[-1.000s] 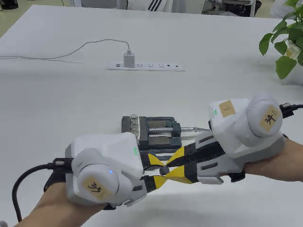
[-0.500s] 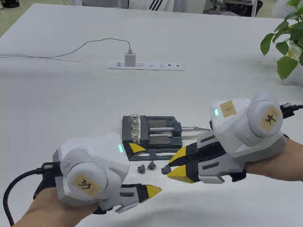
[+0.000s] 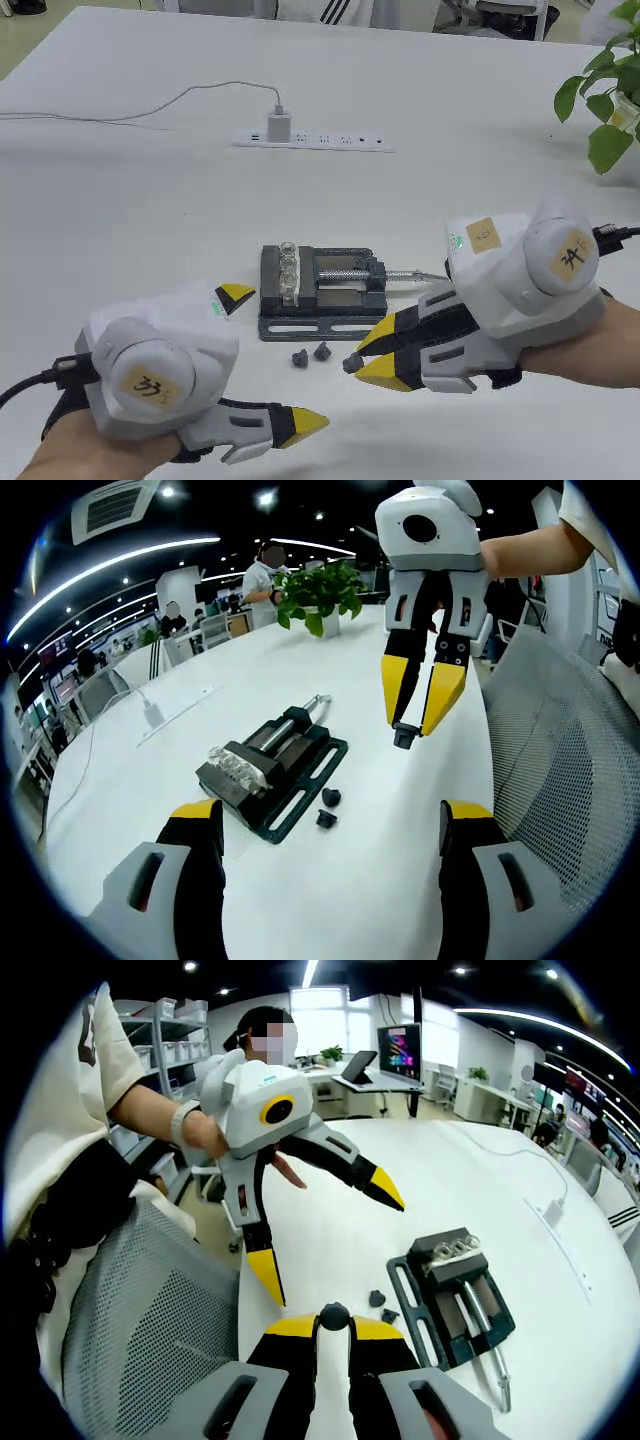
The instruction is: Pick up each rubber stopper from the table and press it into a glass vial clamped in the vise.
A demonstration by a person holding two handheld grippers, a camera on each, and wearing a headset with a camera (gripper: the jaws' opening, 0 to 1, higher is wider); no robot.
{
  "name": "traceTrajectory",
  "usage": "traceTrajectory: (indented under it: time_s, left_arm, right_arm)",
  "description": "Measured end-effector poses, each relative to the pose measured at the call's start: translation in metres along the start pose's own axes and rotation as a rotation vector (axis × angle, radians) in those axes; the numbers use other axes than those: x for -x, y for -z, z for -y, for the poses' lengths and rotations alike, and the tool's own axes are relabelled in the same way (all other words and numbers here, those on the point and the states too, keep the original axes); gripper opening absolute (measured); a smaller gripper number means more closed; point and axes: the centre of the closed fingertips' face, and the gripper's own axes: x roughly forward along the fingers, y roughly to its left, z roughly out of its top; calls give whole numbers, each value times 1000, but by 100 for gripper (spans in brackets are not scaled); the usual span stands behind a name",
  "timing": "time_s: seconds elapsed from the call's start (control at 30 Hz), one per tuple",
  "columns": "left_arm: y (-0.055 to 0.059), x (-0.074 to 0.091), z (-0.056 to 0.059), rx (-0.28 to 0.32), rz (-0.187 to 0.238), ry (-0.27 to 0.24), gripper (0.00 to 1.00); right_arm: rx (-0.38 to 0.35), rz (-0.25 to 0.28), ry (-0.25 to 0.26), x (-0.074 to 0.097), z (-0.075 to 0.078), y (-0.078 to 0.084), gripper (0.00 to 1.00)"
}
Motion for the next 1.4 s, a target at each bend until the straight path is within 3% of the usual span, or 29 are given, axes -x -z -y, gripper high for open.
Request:
traceTrajectory:
  time_s: [0.2, 0.53, 0.93, 1.4]
  left_arm:
    - [8, 3, -6, 79, -11, -12, 99]
    - [17, 10, -12, 182, 0, -28, 99]
    - [24, 16, -7, 221, 7, -44, 99]
    - [26, 19, -12, 237, 18, -75, 99]
  right_arm:
    - [5, -9, -3, 0, 2, 0, 6]
    - [30, -42, -11, -3, 8, -1, 6]
    - [83, -98, -22, -2, 27, -10, 6]
    - [190, -179, -13, -4, 71, -37, 6]
